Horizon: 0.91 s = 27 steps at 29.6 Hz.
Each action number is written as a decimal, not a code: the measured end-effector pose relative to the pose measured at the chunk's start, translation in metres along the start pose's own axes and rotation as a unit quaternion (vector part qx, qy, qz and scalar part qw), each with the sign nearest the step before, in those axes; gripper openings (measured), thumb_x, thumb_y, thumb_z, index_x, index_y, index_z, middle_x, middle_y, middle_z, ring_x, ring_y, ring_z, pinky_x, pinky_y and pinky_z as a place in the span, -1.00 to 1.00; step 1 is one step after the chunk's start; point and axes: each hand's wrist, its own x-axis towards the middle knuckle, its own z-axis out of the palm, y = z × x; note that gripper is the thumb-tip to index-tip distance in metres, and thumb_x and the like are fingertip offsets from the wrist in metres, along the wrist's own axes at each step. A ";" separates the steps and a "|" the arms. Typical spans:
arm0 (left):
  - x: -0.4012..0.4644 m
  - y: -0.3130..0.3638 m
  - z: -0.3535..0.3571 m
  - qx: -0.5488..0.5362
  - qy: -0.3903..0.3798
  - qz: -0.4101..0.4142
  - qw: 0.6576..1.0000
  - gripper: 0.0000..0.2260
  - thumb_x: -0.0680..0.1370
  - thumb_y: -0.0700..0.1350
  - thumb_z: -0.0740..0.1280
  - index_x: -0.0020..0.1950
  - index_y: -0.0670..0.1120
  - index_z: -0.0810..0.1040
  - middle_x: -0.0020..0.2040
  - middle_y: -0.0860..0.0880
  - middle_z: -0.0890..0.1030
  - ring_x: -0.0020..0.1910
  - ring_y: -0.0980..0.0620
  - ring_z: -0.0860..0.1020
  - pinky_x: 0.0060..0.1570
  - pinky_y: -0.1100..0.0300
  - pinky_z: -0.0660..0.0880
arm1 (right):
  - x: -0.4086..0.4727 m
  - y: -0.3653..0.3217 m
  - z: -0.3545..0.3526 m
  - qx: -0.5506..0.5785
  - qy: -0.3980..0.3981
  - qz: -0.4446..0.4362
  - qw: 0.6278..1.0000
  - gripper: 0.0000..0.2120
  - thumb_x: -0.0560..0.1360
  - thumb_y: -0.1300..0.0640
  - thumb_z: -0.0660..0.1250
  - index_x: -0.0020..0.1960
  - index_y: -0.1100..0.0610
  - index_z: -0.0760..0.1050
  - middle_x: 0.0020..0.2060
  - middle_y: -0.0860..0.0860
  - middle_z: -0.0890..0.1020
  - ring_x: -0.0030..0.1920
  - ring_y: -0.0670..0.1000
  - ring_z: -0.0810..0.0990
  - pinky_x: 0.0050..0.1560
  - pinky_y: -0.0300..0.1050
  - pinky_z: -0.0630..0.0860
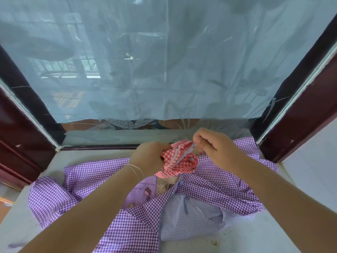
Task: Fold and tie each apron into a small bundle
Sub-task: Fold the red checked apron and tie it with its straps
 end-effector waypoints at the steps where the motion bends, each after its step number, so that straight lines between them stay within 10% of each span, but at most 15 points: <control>1: -0.002 0.002 0.001 0.015 0.006 0.030 0.999 -0.73 0.51 -0.13 0.30 0.16 0.10 0.61 -0.04 0.05 0.68 -0.10 -0.02 0.61 -0.13 0.24 0.47 | 0.000 -0.001 0.004 -0.003 0.023 -0.025 0.999 -0.72 0.61 -0.03 0.08 -0.09 0.11 0.46 -0.25 -0.22 0.49 -0.23 -0.18 0.52 -0.23 -0.26 0.49; 9: -0.015 -0.002 -0.002 -0.029 0.163 0.190 0.968 -0.74 0.37 -0.12 0.35 0.02 0.03 0.68 -0.07 0.08 0.70 -0.21 0.04 0.68 -0.32 0.16 0.60 | -0.016 0.008 0.020 -0.082 0.159 -0.040 0.983 -0.69 0.66 -0.13 -0.09 0.00 0.02 0.33 -0.43 -0.18 0.40 -0.51 -0.32 0.29 -0.53 -0.48 0.22; 13: -0.020 0.003 -0.005 -0.065 0.191 0.206 0.958 -0.71 0.41 -0.05 0.25 0.04 0.01 0.67 0.00 0.07 0.69 -0.09 0.06 0.67 -0.20 0.12 0.63 | -0.019 0.009 0.023 -0.019 0.205 -0.023 0.978 -0.72 0.66 -0.09 -0.02 0.01 0.05 0.37 -0.40 0.03 0.56 -0.50 -0.08 0.47 -0.54 -0.22 0.41; 20: -0.022 0.004 -0.004 -0.069 0.250 0.294 0.920 -0.76 0.46 -0.01 0.40 0.09 -0.04 0.65 0.07 0.04 0.67 -0.01 0.08 0.63 -0.06 0.13 0.60 | 0.007 -0.003 -0.005 0.131 0.040 0.181 0.974 -0.91 0.50 0.01 0.33 -0.18 -0.07 0.57 -0.28 -0.16 0.64 -0.23 -0.25 0.60 -0.22 -0.41 0.48; 27: -0.022 0.012 -0.012 -0.120 0.280 0.326 0.895 -0.72 0.45 0.01 0.44 0.08 -0.11 0.65 0.10 0.04 0.64 0.05 0.12 0.61 0.06 0.22 0.56 | 0.015 -0.009 -0.014 0.239 -0.006 0.175 0.955 -0.81 0.32 -0.12 0.35 -0.20 -0.03 0.61 -0.19 -0.08 0.70 -0.10 -0.09 0.66 0.05 -0.09 0.58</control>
